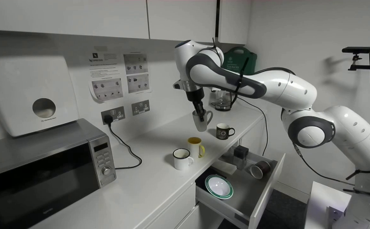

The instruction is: Move the third mug from the left, closer to the microwave

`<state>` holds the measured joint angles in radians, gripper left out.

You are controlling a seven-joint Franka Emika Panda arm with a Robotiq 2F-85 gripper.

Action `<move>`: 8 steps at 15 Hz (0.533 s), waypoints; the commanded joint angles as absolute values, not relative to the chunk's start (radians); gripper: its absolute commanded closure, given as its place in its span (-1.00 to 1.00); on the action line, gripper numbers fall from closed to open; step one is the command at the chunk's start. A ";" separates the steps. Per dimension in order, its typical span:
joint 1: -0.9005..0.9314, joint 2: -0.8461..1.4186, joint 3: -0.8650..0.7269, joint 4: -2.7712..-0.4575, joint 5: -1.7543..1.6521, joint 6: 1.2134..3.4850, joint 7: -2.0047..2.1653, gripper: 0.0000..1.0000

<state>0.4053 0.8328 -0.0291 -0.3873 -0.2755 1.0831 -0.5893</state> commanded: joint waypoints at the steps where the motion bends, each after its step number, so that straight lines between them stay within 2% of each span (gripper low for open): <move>1: 0.384 0.784 0.009 -0.416 -0.223 1.085 -0.642 0.96; 8: 0.380 0.781 0.042 -0.428 -0.170 1.101 -0.702 0.96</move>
<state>0.3903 0.8224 0.0243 -0.3873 -0.1916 1.0851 -0.6684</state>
